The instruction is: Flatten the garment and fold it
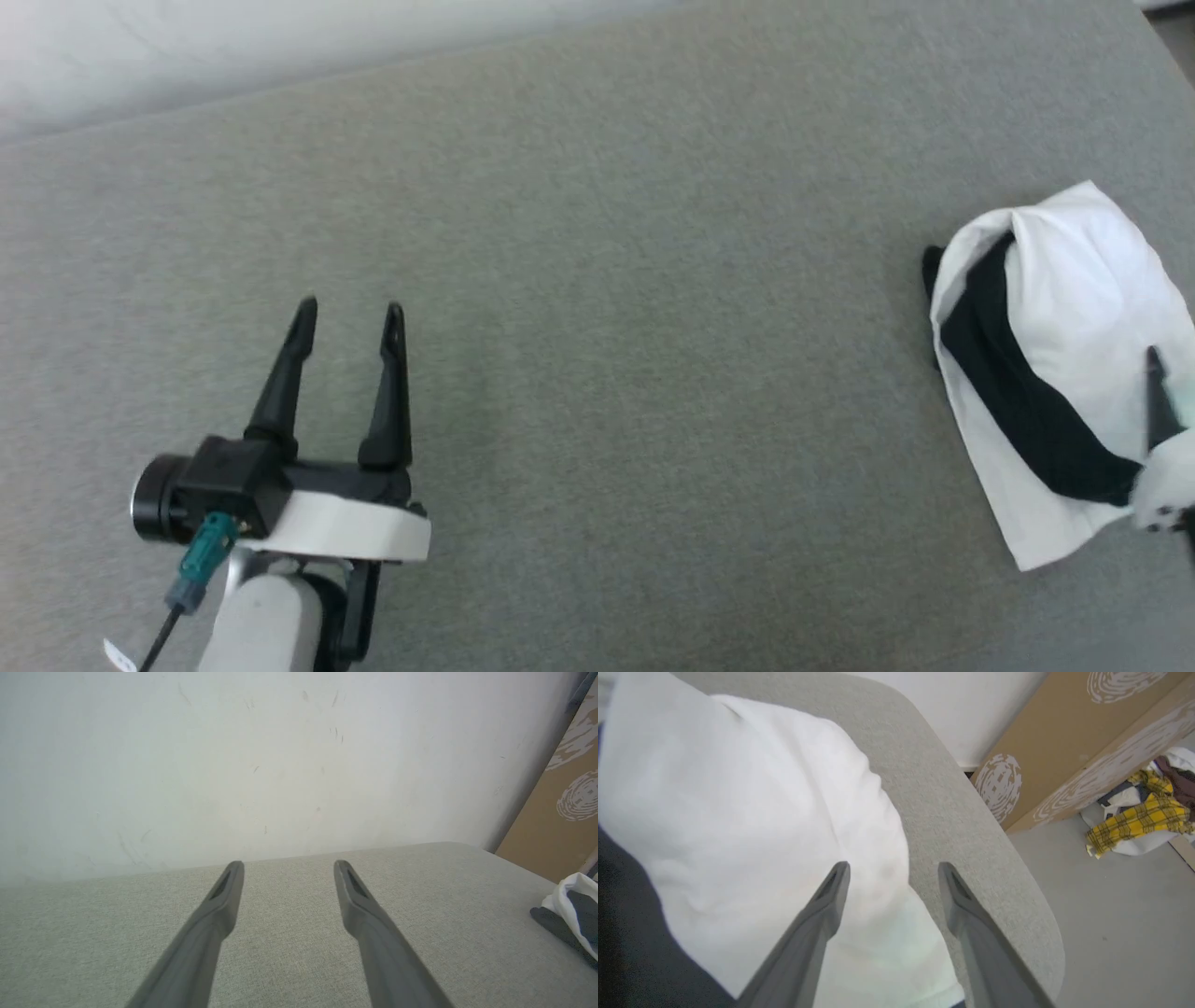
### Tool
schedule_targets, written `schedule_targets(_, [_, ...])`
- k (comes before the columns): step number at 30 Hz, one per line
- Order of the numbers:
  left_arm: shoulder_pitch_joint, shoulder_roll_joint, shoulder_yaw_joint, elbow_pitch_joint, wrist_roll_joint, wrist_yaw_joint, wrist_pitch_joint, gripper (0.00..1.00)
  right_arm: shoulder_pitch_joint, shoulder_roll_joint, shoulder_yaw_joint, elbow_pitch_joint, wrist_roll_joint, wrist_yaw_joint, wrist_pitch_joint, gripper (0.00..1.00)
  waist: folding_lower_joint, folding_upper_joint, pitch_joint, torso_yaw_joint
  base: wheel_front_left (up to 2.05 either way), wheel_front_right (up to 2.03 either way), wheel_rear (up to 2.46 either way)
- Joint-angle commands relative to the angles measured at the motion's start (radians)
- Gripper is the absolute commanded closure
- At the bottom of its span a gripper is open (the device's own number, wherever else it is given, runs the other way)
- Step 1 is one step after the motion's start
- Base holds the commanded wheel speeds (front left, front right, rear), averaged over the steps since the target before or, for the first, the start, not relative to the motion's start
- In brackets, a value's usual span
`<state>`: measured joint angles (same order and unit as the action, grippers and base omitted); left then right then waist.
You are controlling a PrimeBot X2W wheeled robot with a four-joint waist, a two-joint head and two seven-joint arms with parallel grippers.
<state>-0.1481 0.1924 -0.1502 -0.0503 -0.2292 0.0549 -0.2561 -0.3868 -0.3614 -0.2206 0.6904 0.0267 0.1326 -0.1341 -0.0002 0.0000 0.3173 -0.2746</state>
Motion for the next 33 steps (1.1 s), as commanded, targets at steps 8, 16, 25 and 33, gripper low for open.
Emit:
schedule_targets(8, [0.085,-0.034,0.035,0.037,-0.006,0.018,-0.005,0.0,0.236,0.21,0.058,-0.371,-0.007,-0.002,0.017,0.0,0.0002,0.0,-0.166,0.155,0.0,0.0,0.0])
schedule_targets(16, [0.123,-0.004,0.081,0.084,0.011,0.007,-0.006,0.0,0.328,0.285,0.179,-0.585,0.047,-0.002,0.041,0.0,0.0002,0.0,-0.221,0.238,0.0,0.0,0.0])
schedule_targets(25, [0.173,0.01,0.102,0.155,-0.001,-0.016,-0.006,0.0,0.447,0.308,0.231,-0.716,0.061,-0.002,0.056,0.0,0.0002,0.0,-0.281,0.263,0.0,0.0,0.0])
schedule_targets(33, [0.215,-0.013,0.102,0.186,0.004,-0.028,-0.006,0.0,0.512,0.311,0.254,-0.752,0.066,-0.002,0.057,0.0,0.0002,0.0,-0.309,0.244,0.0,0.0,0.0])
